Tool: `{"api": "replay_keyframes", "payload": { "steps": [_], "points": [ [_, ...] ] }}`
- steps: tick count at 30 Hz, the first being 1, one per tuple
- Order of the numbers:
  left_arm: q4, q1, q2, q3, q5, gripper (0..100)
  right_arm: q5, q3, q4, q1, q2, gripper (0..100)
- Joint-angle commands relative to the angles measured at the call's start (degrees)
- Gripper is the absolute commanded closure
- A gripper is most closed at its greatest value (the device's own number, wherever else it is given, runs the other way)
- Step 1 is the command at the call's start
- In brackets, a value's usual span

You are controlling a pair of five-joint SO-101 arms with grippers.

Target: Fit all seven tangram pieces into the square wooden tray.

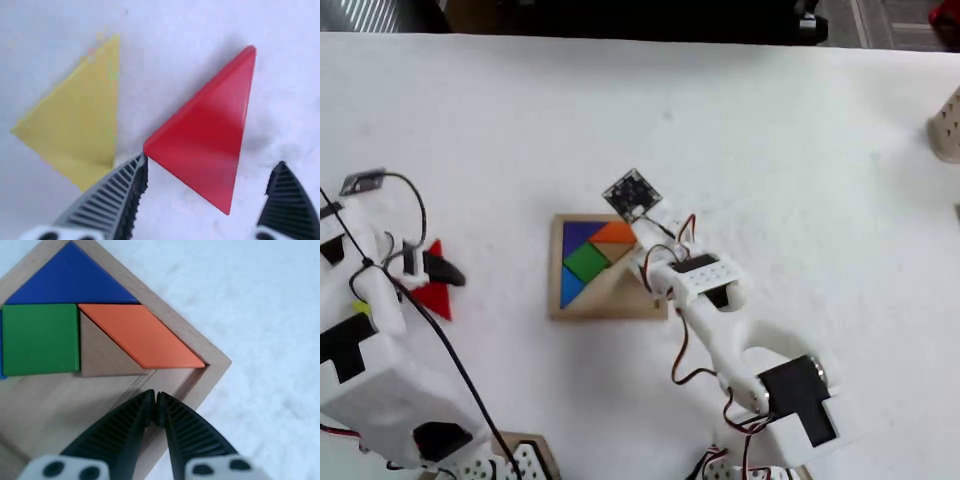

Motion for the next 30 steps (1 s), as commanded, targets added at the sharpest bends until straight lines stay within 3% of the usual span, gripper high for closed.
{"api": "replay_keyframes", "payload": {
  "steps": [1, 11, 21, 25, 30],
  "points": [
    [0.4, -0.7, -0.5, -4.7, -8.8, 63, 1.2, -1.4, 0.3, 0.1, -0.3, 98.1],
    [-0.3, -0.9, -0.3, -5.5, -10.1, 63, 1.2, -1.4, 0.3, 0.1, -0.3, 98.1],
    [-16.1, 2.4, 0.0, 7.5, -10.1, 63, 1.2, -1.4, 0.3, 0.1, -0.3, 98.1],
    [-16.9, 3.5, -0.5, 8.7, -10.1, 63, 1.2, -1.4, 0.3, 0.1, -0.3, 98.1],
    [-15.8, 3.6, -0.6, 8.4, -10.5, 77, 1.2, -1.4, 0.3, 0.1, -0.3, 98.1]
  ]
}}
